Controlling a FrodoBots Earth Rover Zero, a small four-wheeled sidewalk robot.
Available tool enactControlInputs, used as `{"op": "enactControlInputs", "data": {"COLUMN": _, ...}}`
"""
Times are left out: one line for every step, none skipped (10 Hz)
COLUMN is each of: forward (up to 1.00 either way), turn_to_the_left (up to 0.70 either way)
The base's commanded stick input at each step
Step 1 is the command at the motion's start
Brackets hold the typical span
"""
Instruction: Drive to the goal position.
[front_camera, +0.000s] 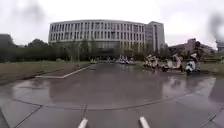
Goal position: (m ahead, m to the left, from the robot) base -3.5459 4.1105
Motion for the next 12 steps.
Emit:
{"op": "enactControlInputs", "data": {"forward": 1.00, "turn_to_the_left": 0.03}}
{"op": "enactControlInputs", "data": {"forward": 1.00, "turn_to_the_left": 0.03}}
{"op": "enactControlInputs", "data": {"forward": 1.00, "turn_to_the_left": 0.03}}
{"op": "enactControlInputs", "data": {"forward": 1.00, "turn_to_the_left": 0.03}}
{"op": "enactControlInputs", "data": {"forward": 1.00, "turn_to_the_left": 0.03}}
{"op": "enactControlInputs", "data": {"forward": 1.00, "turn_to_the_left": 0.03}}
{"op": "enactControlInputs", "data": {"forward": 1.00, "turn_to_the_left": 0.03}}
{"op": "enactControlInputs", "data": {"forward": 1.00, "turn_to_the_left": 0.03}}
{"op": "enactControlInputs", "data": {"forward": 1.00, "turn_to_the_left": 0.03}}
{"op": "enactControlInputs", "data": {"forward": 1.00, "turn_to_the_left": 0.03}}
{"op": "enactControlInputs", "data": {"forward": 1.00, "turn_to_the_left": 0.03}}
{"op": "enactControlInputs", "data": {"forward": 1.00, "turn_to_the_left": 0.03}}
